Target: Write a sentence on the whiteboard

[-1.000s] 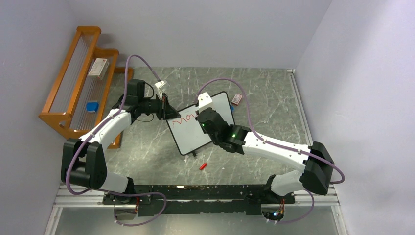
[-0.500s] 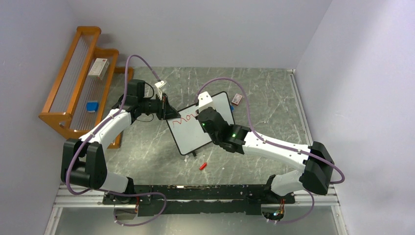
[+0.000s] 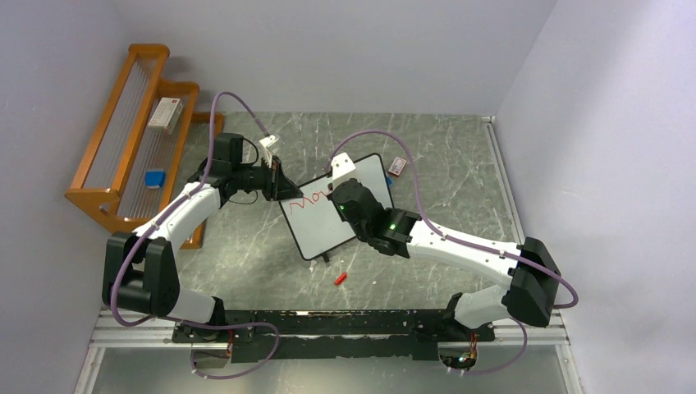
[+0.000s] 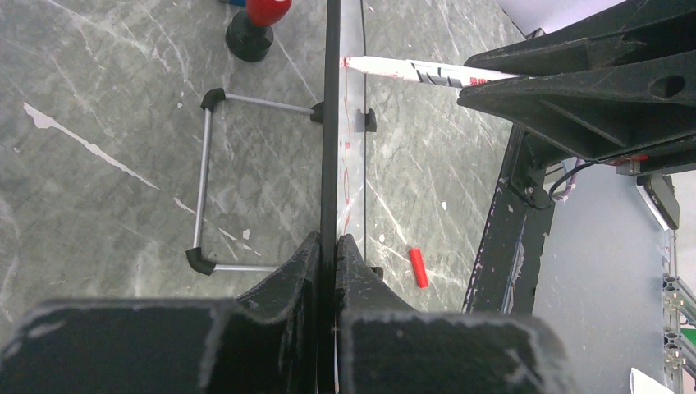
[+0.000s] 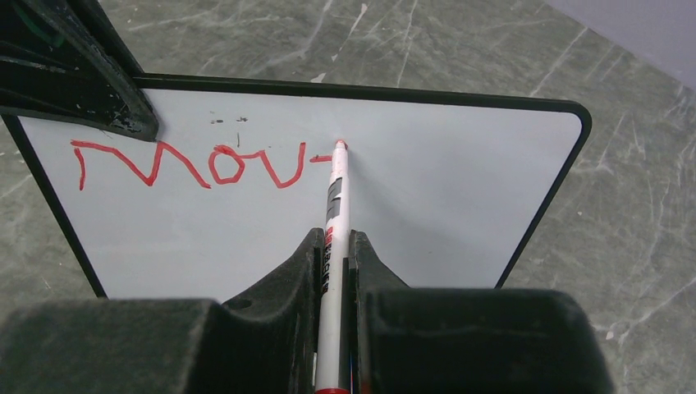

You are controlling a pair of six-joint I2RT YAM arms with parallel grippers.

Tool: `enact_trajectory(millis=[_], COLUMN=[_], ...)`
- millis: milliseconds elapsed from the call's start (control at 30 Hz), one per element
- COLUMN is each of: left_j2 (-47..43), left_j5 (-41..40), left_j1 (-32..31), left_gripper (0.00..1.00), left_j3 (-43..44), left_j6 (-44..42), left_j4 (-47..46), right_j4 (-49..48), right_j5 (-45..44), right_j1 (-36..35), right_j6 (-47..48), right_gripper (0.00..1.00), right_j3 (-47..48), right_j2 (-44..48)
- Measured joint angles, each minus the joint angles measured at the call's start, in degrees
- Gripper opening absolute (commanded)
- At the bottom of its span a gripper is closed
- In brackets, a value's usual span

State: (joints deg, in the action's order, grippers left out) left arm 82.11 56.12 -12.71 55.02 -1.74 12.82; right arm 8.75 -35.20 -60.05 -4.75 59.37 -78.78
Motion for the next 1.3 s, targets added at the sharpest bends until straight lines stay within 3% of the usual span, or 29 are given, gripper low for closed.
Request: enact_trajectory(millis=[1300], left_j2=[0.04], left_j5=[-0.13], left_j1=[0.0], left_gripper=[0.05], left_j3=[0.04], left_j6=[0.0], left_j4=[0.09], right_j4=[2.16], right_j5=[3.78], right_j1=[-0.26], right_j6=[-1.53], right_gripper=[0.0], right_j3=[-0.04], right_j2=[0.33])
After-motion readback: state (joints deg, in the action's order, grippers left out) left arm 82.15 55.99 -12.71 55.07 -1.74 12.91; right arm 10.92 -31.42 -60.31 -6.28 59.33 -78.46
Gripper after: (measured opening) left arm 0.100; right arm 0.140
